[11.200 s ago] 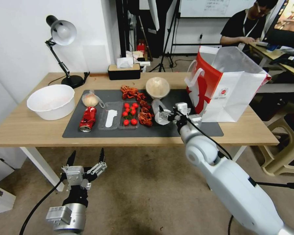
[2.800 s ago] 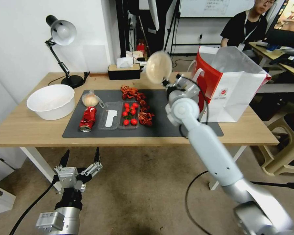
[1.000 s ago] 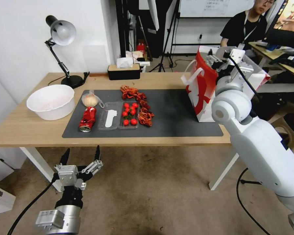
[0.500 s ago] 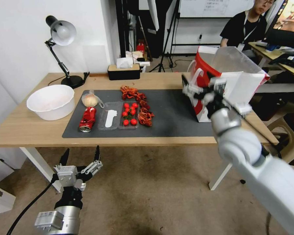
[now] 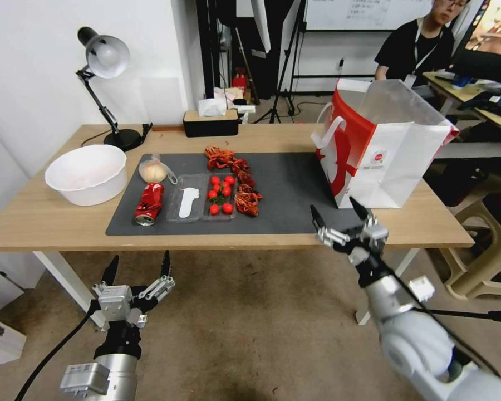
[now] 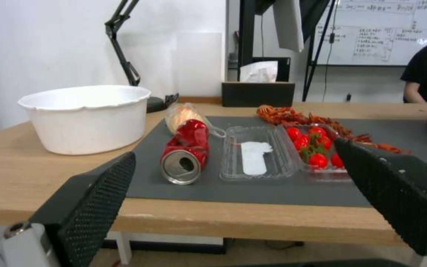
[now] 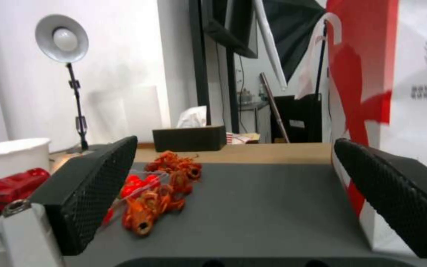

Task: Pick up the trash from the table and place it into the takeout bag.

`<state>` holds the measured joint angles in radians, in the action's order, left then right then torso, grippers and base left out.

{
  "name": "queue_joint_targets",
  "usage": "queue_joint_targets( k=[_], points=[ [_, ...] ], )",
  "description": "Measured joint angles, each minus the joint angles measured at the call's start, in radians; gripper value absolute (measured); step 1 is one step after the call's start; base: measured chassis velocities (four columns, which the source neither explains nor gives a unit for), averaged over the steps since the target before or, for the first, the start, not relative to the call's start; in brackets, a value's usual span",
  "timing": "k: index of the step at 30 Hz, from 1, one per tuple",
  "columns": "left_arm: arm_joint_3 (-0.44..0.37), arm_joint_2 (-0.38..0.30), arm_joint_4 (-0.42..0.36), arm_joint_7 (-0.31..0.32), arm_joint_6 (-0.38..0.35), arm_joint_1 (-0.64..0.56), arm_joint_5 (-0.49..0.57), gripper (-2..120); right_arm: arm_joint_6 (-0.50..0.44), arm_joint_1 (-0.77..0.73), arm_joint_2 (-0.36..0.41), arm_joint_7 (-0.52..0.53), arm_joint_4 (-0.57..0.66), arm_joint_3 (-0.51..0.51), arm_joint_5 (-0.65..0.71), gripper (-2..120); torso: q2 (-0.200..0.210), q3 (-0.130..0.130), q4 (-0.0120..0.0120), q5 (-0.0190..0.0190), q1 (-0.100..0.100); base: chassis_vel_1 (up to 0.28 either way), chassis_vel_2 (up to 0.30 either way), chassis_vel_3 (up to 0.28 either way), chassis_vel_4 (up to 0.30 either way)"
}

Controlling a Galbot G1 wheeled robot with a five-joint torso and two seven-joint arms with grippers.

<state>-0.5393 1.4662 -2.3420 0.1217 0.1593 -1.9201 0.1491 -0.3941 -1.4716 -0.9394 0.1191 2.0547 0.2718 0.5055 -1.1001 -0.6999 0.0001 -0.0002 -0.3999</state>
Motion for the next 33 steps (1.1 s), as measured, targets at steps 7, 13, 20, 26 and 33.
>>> queue_joint_targets(
  k=[7,13,20,26,33],
  points=[
    [-0.001,-0.001,0.004,0.005,-0.004,0.009,0.005,100,-0.067,-0.067,-0.058,0.016,-0.046,-0.012,-0.051,100,0.0,0.0,0.0,0.0001,0.0,0.0,0.0,0.0,0.0],
    [0.002,0.0,0.009,0.006,-0.007,0.012,0.007,100,-0.072,-0.093,-0.072,0.032,-0.061,-0.01,-0.067,100,0.0,0.0,0.0,0.0001,0.0,0.0,0.0,0.0,0.0],
    [-0.013,-0.018,0.018,0.025,-0.025,0.038,0.027,100,-0.072,-0.096,-0.074,0.032,-0.07,-0.017,-0.055,100,0.0,0.0,0.0001,0.0002,0.0,0.0,0.0,0.0,0.0],
    [-0.067,-0.144,0.047,0.085,-0.085,0.133,0.169,100,-0.063,-0.096,-0.075,0.033,-0.06,-0.03,-0.049,100,0.0,0.0,-0.0001,0.0,0.0,0.0,0.0,0.0,0.0],
    [-0.067,-0.32,0.155,0.157,-0.086,0.24,0.325,100,-0.051,-0.098,-0.077,0.039,-0.04,-0.052,-0.077,100,0.0,0.0,-0.0001,-0.0004,0.0,0.0,0.0,0.0,0.0]
  ],
)
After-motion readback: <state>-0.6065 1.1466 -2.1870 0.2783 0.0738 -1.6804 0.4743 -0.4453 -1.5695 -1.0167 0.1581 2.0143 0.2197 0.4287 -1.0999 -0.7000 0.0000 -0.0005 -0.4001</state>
